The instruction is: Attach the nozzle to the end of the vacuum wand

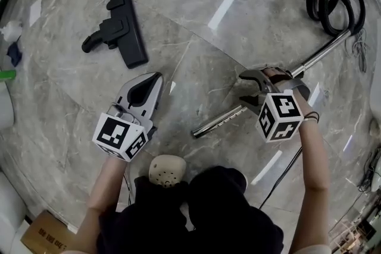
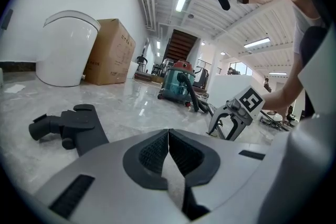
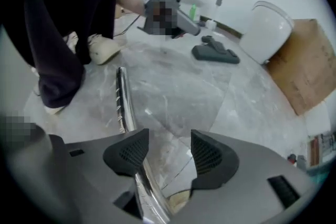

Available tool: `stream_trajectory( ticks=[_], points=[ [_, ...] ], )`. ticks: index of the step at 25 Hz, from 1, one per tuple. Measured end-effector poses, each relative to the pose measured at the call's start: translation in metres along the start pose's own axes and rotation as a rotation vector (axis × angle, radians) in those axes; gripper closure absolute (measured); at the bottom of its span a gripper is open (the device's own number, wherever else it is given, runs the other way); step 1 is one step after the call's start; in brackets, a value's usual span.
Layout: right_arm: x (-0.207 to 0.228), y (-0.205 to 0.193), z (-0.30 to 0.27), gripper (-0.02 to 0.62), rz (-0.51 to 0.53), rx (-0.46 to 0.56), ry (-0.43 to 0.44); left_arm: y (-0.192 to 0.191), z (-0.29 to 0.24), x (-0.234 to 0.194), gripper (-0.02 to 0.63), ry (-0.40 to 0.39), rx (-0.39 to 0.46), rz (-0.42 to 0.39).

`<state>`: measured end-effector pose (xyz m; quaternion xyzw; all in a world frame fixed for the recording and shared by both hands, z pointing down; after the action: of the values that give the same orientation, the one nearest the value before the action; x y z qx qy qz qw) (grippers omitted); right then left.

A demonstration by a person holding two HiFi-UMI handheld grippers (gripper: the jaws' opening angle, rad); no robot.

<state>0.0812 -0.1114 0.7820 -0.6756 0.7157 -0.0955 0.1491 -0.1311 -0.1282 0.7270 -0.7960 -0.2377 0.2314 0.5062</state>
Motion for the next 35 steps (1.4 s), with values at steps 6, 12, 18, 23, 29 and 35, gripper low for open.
stream_trajectory(
  ticks=[6,12,18,23,29,35],
  points=[
    [-0.054,-0.029,0.023,0.339,0.099,-0.142,0.258,-0.004,0.003,-0.006,0.595,0.013,-0.008,-0.001],
    [-0.063,-0.051,-0.015,0.341,0.296,-0.277,0.166,-0.006,-0.003,0.003,0.595,-0.008,-0.014,-0.005],
    [-0.071,-0.052,-0.023,0.426,0.316,-0.252,0.148,-0.001,0.002,0.000,0.595,0.006,-0.017,-0.044],
    [-0.043,-0.037,-0.008,0.416,0.134,-0.094,-0.065,-0.002,0.010,-0.013,0.595,0.065,-0.020,-0.030],
    [0.007,-0.010,0.022,0.391,-0.045,0.062,-0.255,-0.001,0.030,-0.053,0.595,0.185,-0.051,-0.061],
    [0.056,0.009,0.058,0.391,-0.081,0.139,-0.401,0.008,0.043,-0.118,0.592,0.256,-0.223,-0.313]
  ],
)
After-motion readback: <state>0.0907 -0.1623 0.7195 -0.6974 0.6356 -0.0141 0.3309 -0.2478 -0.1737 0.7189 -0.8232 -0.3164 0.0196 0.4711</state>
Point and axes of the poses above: the fingertips, and each gripper's own axes: z backward along the fingers, x to its right, y out of its top, the point moved 2 cm from there along z, backward along the fingers, and after that the axes turned 9 degrees about -z, right-handed, at the moved point
